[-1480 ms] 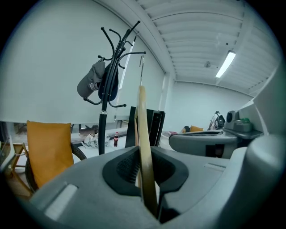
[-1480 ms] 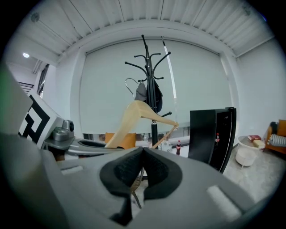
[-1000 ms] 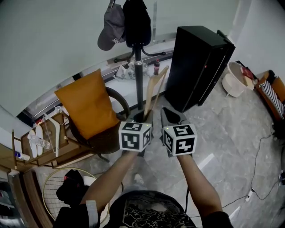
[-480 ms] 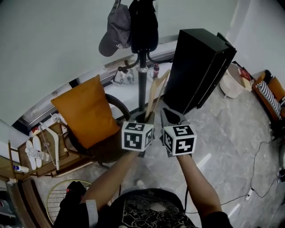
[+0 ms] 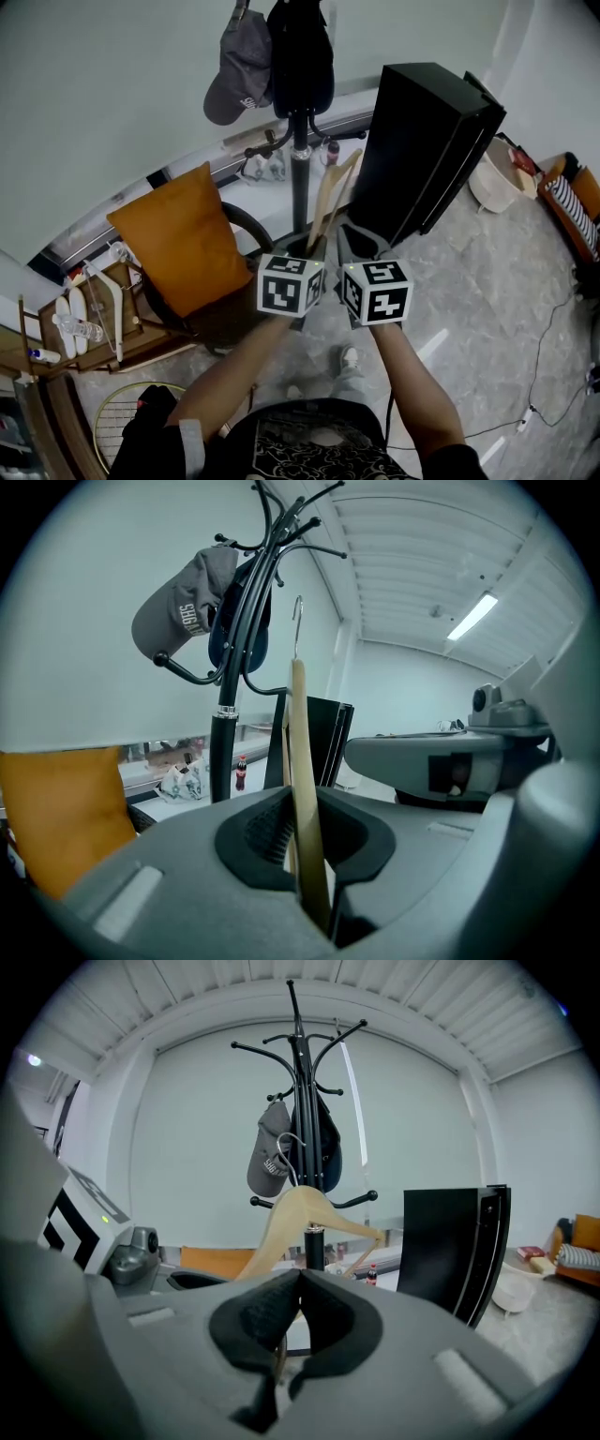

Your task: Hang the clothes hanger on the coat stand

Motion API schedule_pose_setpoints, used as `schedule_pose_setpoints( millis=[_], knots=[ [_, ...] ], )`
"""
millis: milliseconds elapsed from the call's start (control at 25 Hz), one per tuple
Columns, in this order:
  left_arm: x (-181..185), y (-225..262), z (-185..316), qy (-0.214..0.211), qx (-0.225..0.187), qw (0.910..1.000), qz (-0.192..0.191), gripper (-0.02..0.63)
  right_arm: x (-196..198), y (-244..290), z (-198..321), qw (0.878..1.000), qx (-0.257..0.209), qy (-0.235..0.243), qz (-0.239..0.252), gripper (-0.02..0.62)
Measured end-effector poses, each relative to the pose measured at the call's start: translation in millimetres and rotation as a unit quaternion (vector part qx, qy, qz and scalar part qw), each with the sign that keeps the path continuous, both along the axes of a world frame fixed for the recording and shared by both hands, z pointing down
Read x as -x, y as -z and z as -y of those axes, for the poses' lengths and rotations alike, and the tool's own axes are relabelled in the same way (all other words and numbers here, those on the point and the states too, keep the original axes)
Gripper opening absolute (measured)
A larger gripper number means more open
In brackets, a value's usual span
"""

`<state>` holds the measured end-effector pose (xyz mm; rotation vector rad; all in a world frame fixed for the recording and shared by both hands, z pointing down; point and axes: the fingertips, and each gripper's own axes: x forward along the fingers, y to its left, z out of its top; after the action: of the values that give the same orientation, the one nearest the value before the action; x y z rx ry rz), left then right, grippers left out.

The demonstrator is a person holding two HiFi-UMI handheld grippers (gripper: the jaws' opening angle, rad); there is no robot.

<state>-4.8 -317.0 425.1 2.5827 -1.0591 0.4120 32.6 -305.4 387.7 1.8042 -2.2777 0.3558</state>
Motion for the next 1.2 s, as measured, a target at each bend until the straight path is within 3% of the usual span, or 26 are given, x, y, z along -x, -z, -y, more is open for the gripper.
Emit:
schedule_pose_setpoints(
  millis=[520,1200],
  knots=[
    [-37.7,-6.0,48.5,0.057,0.002,0.9984,0.007,0.038,-34.9,-1.2,55.6,0.998,0.000,0.065,-0.001,0.000],
    [-61.5,-33.7,87.8,0.092,0.028,0.9948,0.034,0.038,-57.2,-12.2,104.0,0.995,0.004,0.103,0.015,0.000]
  ],
)
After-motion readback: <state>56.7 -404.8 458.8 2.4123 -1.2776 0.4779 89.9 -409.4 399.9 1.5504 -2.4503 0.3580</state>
